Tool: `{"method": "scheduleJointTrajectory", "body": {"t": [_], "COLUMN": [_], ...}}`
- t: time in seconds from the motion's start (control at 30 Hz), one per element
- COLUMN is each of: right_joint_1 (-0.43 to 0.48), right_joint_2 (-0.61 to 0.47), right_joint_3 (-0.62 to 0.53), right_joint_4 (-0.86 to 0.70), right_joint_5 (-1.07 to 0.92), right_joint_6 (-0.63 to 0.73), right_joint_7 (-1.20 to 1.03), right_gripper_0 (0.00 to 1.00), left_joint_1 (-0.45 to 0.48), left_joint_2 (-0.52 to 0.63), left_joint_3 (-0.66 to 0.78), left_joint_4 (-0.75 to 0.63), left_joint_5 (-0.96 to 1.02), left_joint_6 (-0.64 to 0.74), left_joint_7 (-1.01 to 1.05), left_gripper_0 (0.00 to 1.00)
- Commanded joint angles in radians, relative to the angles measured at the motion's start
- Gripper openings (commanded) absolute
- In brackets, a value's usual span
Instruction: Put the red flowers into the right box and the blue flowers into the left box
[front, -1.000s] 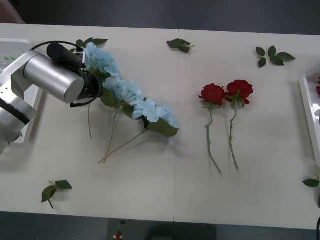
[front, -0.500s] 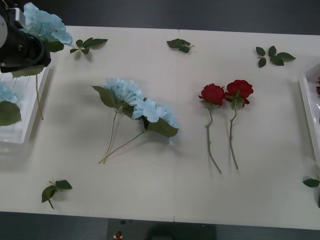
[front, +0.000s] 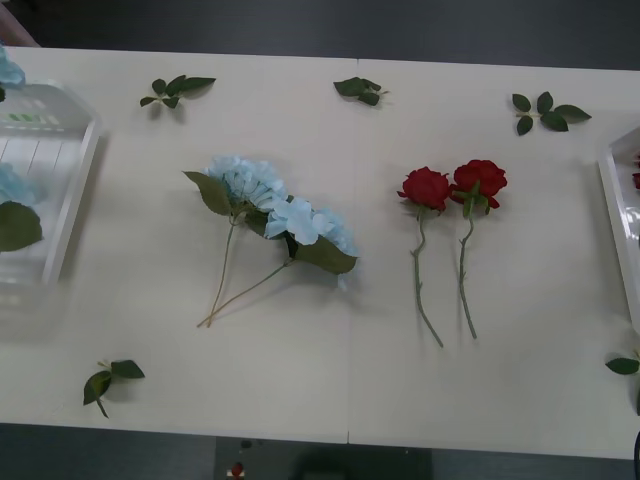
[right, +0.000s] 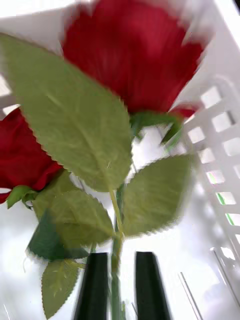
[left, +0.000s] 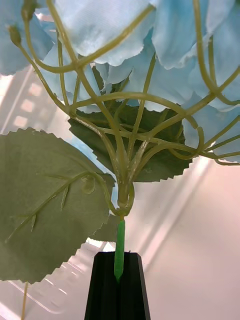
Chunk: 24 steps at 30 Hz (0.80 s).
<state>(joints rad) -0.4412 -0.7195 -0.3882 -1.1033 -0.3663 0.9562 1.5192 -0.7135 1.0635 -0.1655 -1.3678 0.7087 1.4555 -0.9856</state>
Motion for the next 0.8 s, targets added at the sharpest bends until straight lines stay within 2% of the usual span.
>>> {"method": "scheduleJointTrajectory", "body": {"t": [0.03,0.07,0.1,0.17,0.33,0.57,0.6,0.67,0.7,0.8], "right_joint_1": [-0.014,-0.014,-0.014,-0.022,-0.047,-0.050,-0.050,-0.050,-0.050,-0.050], "right_joint_2": [-0.035,-0.035,-0.035,-0.035,-0.035,-0.025,-0.018,-0.003,0.012,0.045], "right_joint_3": [-0.005,-0.001,0.002,0.008,0.009,0.009,0.009,0.009,0.009,0.009], "right_joint_4": [-0.023,-0.023,-0.023,-0.029,-0.121,-0.296,-0.317,-0.359,-0.392,-0.455], "right_joint_5": [0.000,-0.003,-0.006,-0.016,-0.036,-0.137,-0.151,-0.166,-0.168,-0.172], "right_joint_6": [-0.004,-0.002,-0.001,0.027,0.200,0.435,0.461,0.504,0.544,0.616], "right_joint_7": [0.036,0.036,0.038,0.038,0.047,0.049,0.047,0.042,0.041,0.041], "right_gripper_0": [0.47,0.47,0.87,1.00,1.00,1.00,1.00,1.00,1.00,1.00], "left_joint_1": [-0.030,-0.032,-0.032,-0.032,-0.032,-0.012,-0.004,0.009,0.022,0.035], "left_joint_2": [0.035,0.035,0.035,0.035,0.033,0.032,0.030,0.030,0.032,0.032], "left_joint_3": [0.007,0.007,0.007,0.007,0.006,0.007,0.007,0.007,0.007,0.007], "left_joint_4": [0.088,0.127,0.139,0.193,0.274,0.312,0.312,0.312,0.311,0.312], "left_joint_5": [-0.002,-0.002,-0.002,-0.005,-0.003,-0.002,-0.002,-0.003,-0.002,-0.002], "left_joint_6": [-0.058,-0.086,-0.098,-0.144,-0.205,-0.247,-0.257,-0.282,-0.303,-0.323], "left_joint_7": [-0.087,-0.101,-0.108,-0.134,-0.200,-0.226,-0.226,-0.228,-0.228,-0.228], "left_gripper_0": [0.00,0.00,0.00,0.00,0.00,0.00,0.02,0.15,0.26,0.39]}}
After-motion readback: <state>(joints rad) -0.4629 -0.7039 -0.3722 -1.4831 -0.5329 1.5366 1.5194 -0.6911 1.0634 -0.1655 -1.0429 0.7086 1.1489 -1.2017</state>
